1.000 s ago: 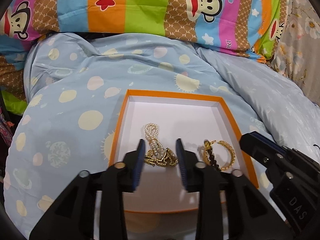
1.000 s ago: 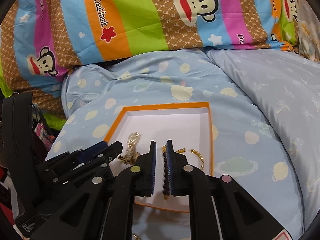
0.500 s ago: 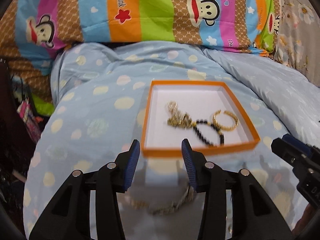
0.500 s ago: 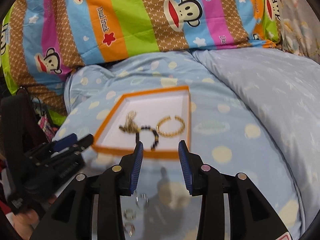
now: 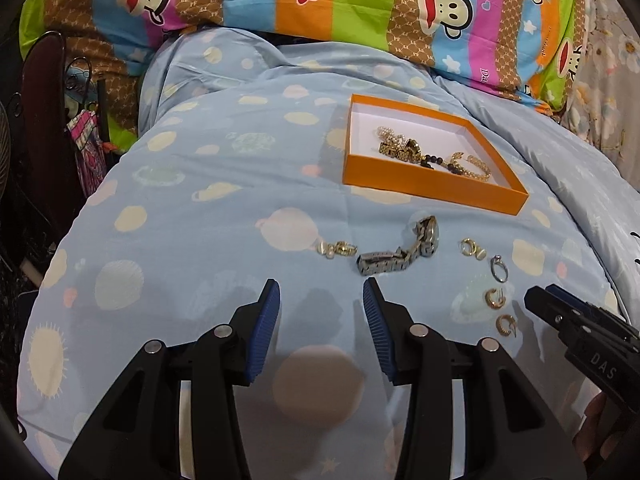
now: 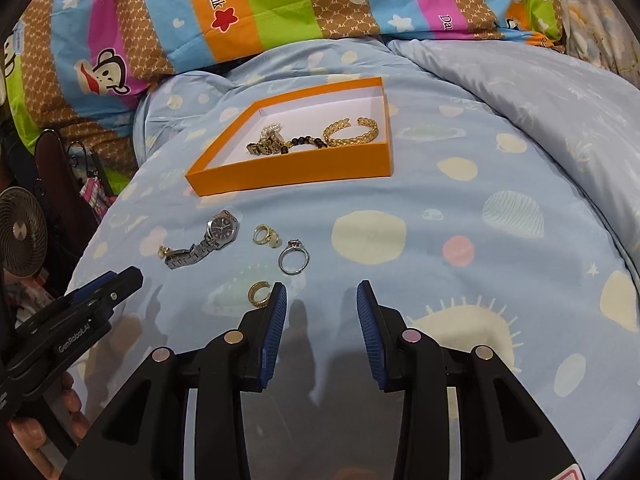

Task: Organize jewelry
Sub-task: 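Release both pieces in the box and grasp the silver watch with the right tool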

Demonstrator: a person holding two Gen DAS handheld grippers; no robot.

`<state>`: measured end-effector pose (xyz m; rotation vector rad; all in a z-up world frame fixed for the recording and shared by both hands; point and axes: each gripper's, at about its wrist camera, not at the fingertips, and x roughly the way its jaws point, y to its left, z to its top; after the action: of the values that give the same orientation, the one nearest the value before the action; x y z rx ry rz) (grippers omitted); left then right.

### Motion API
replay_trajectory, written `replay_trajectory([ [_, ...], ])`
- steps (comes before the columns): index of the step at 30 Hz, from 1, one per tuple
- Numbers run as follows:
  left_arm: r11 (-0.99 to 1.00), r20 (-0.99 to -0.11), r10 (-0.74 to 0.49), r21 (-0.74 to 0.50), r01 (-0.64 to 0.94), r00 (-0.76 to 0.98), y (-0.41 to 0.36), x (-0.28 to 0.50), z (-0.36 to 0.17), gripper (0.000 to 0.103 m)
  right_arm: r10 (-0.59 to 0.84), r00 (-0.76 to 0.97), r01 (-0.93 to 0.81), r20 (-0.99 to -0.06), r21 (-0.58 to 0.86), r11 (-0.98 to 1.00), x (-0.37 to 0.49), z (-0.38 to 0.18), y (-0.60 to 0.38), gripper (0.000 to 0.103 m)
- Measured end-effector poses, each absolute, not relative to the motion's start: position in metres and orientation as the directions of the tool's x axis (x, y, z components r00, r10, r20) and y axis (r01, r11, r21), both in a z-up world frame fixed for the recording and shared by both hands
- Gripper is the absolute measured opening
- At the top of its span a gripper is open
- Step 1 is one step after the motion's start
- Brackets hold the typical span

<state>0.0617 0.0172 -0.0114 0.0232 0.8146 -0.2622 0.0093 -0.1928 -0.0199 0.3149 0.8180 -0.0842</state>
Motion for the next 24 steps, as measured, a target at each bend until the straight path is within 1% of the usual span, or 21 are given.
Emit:
replay_trajectory([
  [5, 0.966, -0.722, -0.244, -0.119, 0.231, 0.647, 0.026, 0.059, -0.014, 0.042, 0.083, 0.684, 0.157, -0.725, 0.257, 0.954, 0.021, -0.016, -0.179, 0.036],
  [10, 0.971, -0.723, -0.231, -0.129, 0.202, 0.651, 0.038, 0.061, -0.014, 0.042, 0.12, 0.687, 0.111, -0.716, 0.267, 0.957, 0.046, -0.007, -0.155, 0.036],
  [17, 0.979, -0.724, -0.2, -0.118, 0.167, 0.66, 0.056, 0.063, -0.013, 0.042, 0.135, 0.653, 0.164, -0.745, 0.313, 0.935, 0.085, -0.017, -0.139, 0.037],
  [24, 0.98, -0.727, -0.196, -0.132, 0.147, 0.658, 0.07, 0.067, -0.015, 0.042, 0.084, 0.628, 0.201, -0.774, 0.266, 0.943, 0.102, -0.024, -0.128, 0.037],
])
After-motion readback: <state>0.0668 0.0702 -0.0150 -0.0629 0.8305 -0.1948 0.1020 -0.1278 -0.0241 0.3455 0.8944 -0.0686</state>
